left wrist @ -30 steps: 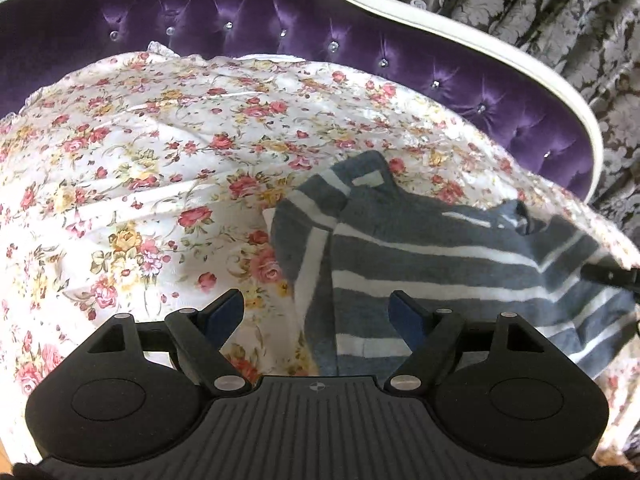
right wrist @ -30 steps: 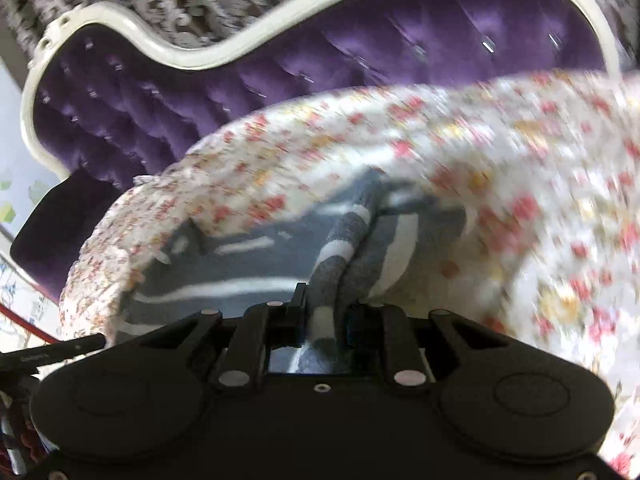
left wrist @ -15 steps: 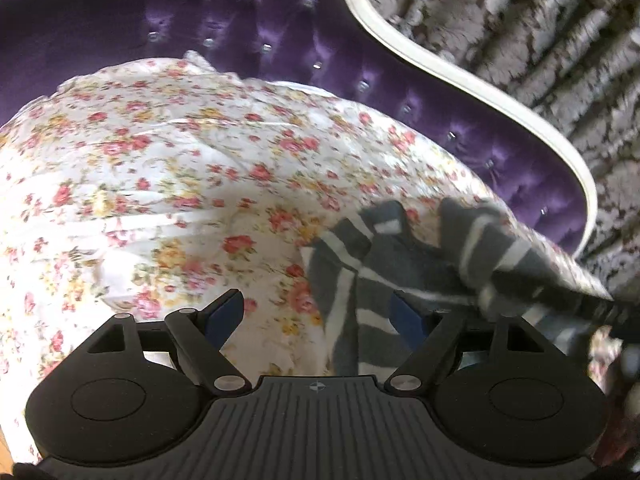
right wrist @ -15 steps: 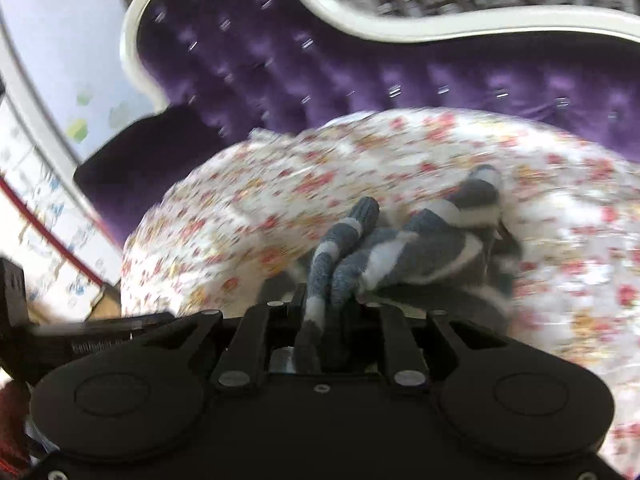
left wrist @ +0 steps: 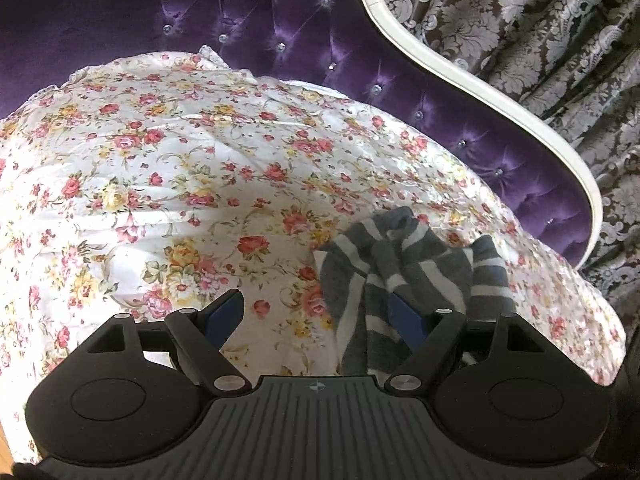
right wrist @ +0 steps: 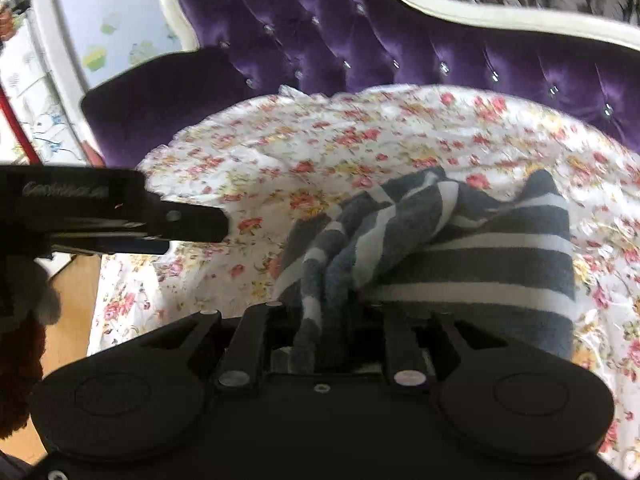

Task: Fold small clothes

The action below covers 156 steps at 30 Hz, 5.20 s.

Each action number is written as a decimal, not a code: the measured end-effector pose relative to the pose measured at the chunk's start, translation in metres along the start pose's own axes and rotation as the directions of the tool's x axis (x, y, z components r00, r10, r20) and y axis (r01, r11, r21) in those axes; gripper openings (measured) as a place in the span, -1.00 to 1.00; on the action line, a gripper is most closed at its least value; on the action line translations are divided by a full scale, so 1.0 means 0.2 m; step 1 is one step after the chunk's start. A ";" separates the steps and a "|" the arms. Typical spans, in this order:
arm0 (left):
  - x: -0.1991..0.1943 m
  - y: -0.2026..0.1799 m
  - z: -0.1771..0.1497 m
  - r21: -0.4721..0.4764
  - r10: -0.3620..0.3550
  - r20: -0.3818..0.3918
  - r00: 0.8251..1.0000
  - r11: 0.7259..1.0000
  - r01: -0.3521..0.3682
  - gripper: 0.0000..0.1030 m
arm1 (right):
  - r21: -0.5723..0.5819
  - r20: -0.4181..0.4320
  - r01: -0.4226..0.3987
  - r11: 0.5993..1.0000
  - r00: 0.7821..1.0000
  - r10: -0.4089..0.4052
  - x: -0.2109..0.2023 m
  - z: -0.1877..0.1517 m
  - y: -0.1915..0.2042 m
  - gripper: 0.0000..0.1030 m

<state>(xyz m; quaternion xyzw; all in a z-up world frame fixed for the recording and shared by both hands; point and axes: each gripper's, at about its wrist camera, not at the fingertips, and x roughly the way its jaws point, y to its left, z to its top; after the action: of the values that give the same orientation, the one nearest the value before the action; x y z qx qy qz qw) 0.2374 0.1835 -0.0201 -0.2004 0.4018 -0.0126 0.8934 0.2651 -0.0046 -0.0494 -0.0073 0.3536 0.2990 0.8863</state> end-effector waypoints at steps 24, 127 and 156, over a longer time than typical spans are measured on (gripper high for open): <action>0.07 -0.14 -0.08 0.085 -0.055 -0.029 0.998 0.995 0.057 0.53 | -0.107 0.160 -0.089 0.990 0.981 0.106 -0.30 -0.28 -0.03 0.11; 0.19 -0.10 -0.39 -0.081 -0.277 -0.133 0.952 0.960 0.268 0.51 | 0.375 0.132 -0.231 0.898 0.972 0.195 0.00 -0.09 -0.82 0.53; 0.04 -0.25 -0.55 -0.166 -0.477 -0.122 0.871 0.875 0.455 -0.36 | 0.404 0.053 -0.173 0.898 0.985 0.166 -0.26 -0.16 -0.77 -0.13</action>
<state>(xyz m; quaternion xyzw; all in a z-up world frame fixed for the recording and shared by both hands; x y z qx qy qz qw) 0.1711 0.0982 -0.0730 -0.3484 0.4115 -0.2174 0.8137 0.2975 -0.1650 -0.0708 0.2108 0.3996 0.2948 0.8420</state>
